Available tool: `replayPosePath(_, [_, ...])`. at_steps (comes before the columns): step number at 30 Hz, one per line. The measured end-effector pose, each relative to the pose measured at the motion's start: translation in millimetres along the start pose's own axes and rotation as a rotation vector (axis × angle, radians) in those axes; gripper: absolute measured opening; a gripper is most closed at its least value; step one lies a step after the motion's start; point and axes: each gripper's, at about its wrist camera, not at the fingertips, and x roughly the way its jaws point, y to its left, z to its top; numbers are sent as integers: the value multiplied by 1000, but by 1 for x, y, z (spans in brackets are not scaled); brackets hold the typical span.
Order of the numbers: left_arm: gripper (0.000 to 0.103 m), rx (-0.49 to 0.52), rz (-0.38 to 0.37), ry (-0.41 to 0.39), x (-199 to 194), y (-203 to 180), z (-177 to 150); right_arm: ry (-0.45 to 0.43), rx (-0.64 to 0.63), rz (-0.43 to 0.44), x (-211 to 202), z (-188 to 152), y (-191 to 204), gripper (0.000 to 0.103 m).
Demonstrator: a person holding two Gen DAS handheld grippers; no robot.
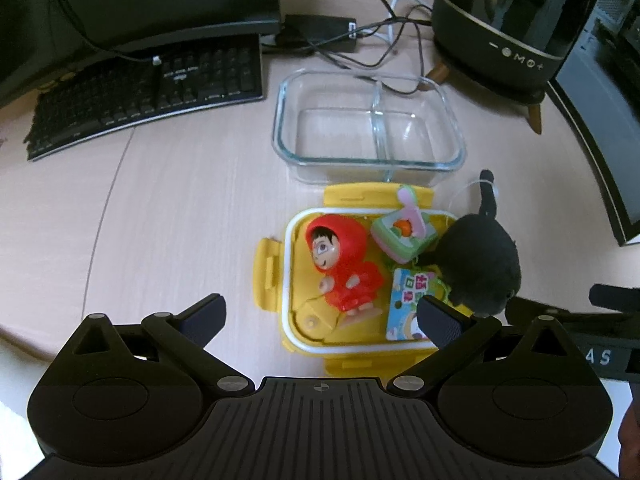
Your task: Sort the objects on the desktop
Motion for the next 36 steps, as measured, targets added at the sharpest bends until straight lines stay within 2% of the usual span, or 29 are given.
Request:
replayPosePath(5, [103, -10, -2, 18, 5, 1, -1, -8, 17, 5, -2, -2, -4, 103])
replayPosePath(10, [103, -25, -7, 53, 11, 5, 1, 58, 43, 17, 9, 9, -6, 103])
replayPosePath(27, [103, -76, -6, 116, 20, 20, 1, 116, -18, 35, 21, 8, 13, 103])
replayPosePath(36, [103, -78, -11, 138, 24, 24, -3, 151, -10, 43, 24, 1, 16, 103])
